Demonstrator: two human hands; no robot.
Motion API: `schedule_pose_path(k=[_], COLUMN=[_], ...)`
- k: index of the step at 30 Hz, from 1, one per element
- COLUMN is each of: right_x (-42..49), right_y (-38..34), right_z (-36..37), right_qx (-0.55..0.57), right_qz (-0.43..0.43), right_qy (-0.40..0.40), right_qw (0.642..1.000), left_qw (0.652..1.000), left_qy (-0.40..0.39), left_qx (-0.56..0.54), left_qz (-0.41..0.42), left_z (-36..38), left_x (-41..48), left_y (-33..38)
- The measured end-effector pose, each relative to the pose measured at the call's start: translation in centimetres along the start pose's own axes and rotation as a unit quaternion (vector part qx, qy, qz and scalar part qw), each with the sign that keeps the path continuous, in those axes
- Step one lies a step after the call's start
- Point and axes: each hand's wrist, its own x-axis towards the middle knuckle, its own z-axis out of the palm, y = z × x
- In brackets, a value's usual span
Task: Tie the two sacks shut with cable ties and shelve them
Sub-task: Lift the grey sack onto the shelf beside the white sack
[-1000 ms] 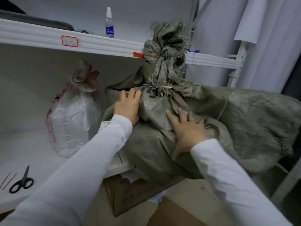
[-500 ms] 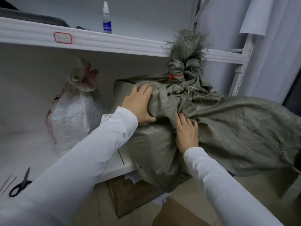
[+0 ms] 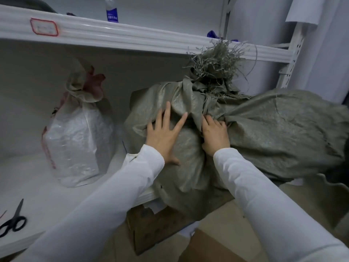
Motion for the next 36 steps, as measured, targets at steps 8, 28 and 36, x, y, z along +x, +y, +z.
schedule_pose_path(k=[8,28,36], right_x=[-0.3,1.0,0.5], right_y=[-2.4,-8.5,-6.9], right_z=[-0.2,-8.9,-8.9], right_qx=[0.354,0.919,0.926], right_qz=[0.135,0.199,0.161], right_qy=[-0.050,-0.039,-0.059], right_qw=[0.924,0.339,0.337], left_qw=[0.900,0.557,0.508], left_qy=[-0.042,-0.046,0.002], left_qx=[-0.238,-0.612,-0.620], left_qz=[-0.363,-0.560,-0.598], left_z=[4.9,5.8,6.3], left_x=[-5.3,-1.4,0.9], left_y=[5.0,6.0,7.4])
